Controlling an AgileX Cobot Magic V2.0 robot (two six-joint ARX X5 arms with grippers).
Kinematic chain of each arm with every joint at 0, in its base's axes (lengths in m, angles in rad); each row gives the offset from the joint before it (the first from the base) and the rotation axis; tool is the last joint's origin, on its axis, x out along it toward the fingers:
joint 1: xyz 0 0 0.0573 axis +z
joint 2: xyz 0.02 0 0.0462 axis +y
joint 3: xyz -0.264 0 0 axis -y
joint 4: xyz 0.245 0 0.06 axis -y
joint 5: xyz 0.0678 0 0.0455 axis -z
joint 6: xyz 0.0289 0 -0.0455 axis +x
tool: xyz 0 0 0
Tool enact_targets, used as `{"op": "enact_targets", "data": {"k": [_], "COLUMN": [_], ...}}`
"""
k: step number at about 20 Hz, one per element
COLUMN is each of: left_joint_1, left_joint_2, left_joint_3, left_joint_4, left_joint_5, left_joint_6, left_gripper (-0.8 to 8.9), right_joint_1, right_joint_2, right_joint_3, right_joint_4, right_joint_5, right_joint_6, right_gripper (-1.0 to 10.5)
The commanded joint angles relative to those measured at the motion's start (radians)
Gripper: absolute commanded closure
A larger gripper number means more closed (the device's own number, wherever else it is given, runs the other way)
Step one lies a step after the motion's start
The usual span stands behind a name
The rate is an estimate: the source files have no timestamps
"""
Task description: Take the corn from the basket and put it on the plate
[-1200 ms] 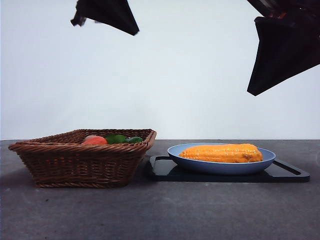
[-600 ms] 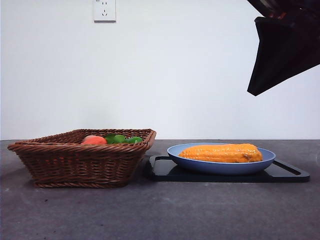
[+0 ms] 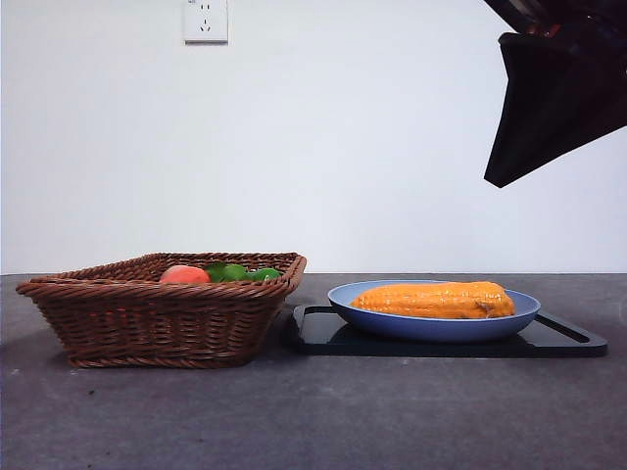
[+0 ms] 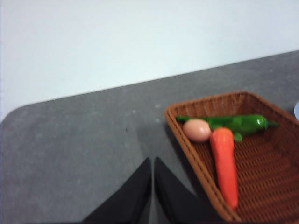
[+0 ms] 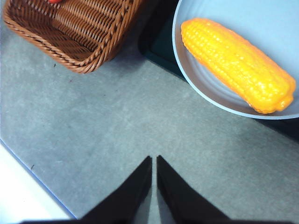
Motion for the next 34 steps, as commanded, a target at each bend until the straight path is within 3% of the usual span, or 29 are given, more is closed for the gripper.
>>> {"op": "enact_targets", "data": {"k": [1,6,12,34], "left_joint_1": [0.003,0.008,0.011,0.016], "left_joint_2": [-0.066,-0.164,-0.289,-0.285], "left_joint_3": [-0.071,-0.180,-0.212,-0.215], "left_joint_4": [0.002,-0.005,-0.169,-0.172], "left_joint_5": [-0.004,-0.004,-0.004,-0.004], "left_joint_6": [-0.016,-0.062,-0.069,-0.080], "left_gripper": [8.06,8.06,8.06,8.06], "right_joint_1": [0.004,0.004,0.004,0.004], "right_joint_2": [0.008,0.008,0.008,0.008], "right_joint_3": [0.009,0.009,0.009,0.009], "right_joint_4": [0.009,0.009,0.009,0.009], "right_joint_5": [0.000,0.000,0.000,0.000], "right_joint_6": [0.006,0.006,0.007,0.006], "right_gripper": [9.4,9.4,9.4,9.4]}}
